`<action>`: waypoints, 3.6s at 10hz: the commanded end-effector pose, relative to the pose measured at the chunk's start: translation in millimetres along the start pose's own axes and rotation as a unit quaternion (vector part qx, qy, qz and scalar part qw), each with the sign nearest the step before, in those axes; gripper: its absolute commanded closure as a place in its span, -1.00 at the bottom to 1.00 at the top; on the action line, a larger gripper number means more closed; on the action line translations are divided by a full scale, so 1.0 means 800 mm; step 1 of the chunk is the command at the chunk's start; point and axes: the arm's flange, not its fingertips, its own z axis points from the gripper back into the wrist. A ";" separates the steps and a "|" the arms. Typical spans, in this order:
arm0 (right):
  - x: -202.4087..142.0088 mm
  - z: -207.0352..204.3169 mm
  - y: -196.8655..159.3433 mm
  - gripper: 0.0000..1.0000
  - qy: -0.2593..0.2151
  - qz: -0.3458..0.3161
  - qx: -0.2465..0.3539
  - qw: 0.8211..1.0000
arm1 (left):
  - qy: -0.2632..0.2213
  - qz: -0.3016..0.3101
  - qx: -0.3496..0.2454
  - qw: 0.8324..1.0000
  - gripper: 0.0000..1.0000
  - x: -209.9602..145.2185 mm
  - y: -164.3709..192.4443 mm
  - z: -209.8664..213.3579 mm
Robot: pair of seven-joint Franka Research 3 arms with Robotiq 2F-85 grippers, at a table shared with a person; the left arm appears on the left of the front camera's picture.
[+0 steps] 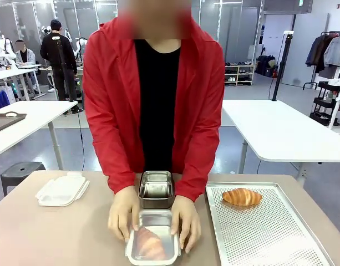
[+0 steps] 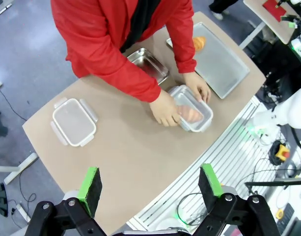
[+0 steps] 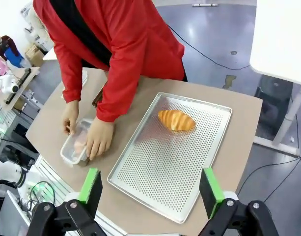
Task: Place the bread into the airtight container.
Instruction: Pick up a Butter Roll and place it into an empty Airtight Container.
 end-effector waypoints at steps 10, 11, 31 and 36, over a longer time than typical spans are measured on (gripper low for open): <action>-0.003 -0.003 0.000 -1.00 0.000 -0.001 0.003 1.000 | 0.002 -0.005 -0.002 1.000 -1.00 0.001 -0.002 0.002; -0.003 -0.003 0.000 -1.00 0.000 -0.001 0.003 1.000 | 0.002 -0.005 -0.002 1.000 -1.00 0.001 -0.002 0.002; 0.128 -0.337 0.064 -1.00 0.324 0.484 -0.017 0.813 | 0.002 -0.005 -0.002 1.000 -1.00 0.001 -0.002 0.002; 0.070 -0.497 0.023 -1.00 0.407 0.565 0.030 0.718 | 0.002 -0.005 -0.002 1.000 -1.00 0.001 -0.002 0.002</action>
